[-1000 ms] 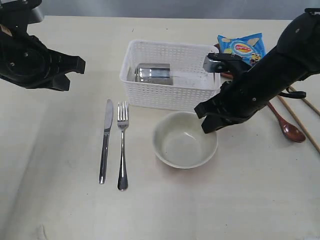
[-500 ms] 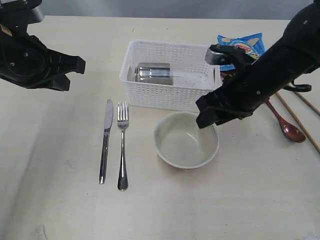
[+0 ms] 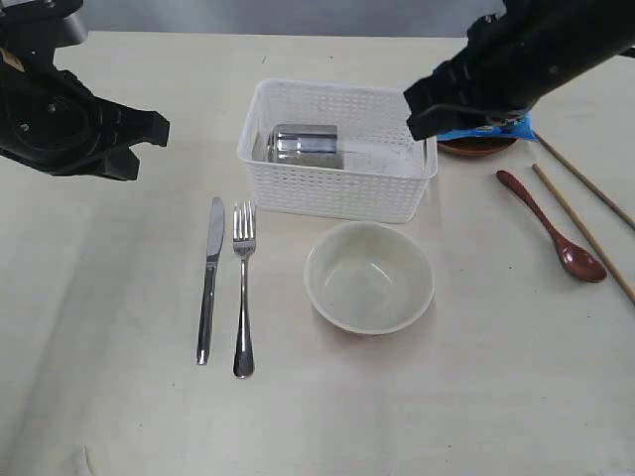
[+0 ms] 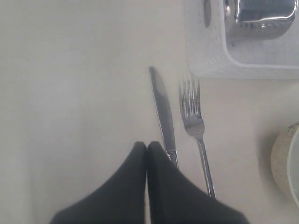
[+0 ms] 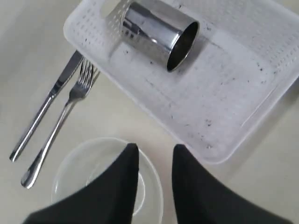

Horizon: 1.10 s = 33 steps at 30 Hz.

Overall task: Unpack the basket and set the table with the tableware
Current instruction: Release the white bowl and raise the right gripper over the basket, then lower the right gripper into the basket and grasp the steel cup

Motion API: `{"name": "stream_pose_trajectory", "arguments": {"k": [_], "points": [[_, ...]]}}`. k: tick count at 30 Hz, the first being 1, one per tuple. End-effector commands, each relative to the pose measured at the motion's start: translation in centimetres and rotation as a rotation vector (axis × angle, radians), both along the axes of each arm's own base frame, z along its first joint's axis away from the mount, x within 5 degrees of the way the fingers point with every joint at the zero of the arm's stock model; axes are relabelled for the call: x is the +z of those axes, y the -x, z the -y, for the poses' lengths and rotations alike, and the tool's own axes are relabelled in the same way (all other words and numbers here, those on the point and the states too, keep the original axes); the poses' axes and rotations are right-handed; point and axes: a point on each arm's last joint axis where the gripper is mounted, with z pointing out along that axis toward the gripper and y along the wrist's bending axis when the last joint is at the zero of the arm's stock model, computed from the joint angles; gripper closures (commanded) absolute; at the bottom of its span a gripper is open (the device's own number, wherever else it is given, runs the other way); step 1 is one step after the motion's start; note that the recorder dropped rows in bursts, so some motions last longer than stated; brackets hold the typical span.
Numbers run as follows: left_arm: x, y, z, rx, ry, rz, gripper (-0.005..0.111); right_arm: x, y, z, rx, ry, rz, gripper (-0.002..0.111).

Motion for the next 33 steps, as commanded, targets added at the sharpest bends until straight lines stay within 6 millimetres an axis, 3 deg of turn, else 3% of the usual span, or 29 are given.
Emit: {"name": "stream_pose_trajectory", "arguments": {"k": [1, 4, 8, 16, 20, 24, 33], "points": [[-0.1, 0.1, -0.1, 0.002, 0.001, -0.002, 0.107, 0.8, -2.0, -0.4, -0.102, -0.043, -0.028, 0.075], [-0.1, 0.1, -0.1, 0.002, 0.001, -0.002, 0.107, 0.6, -3.8, -1.4, -0.134, -0.090, -0.097, 0.067], [-0.1, 0.1, -0.1, 0.002, 0.001, -0.002, 0.107, -0.6, -6.7, -2.9, -0.144, -0.162, -0.160, 0.066], [-0.1, 0.0, -0.1, 0.004, 0.003, 0.007, 0.107, -5.7, -11.1, -4.8, -0.162, -0.189, -0.279, 0.066], [0.0, -0.1, -0.1, 0.005, 0.004, 0.011, 0.107, -8.2, -12.0, -5.5, -0.169, -0.215, -0.365, 0.066], [0.0, -0.1, -0.1, 0.005, 0.004, 0.011, 0.107, -9.5, -12.3, -5.6, -0.185, -0.218, -0.383, 0.066], [0.0, -0.1, -0.1, 0.005, 0.004, 0.011, 0.107, -10.0, -12.6, -5.6, -0.201, -0.217, -0.378, 0.066]]}}
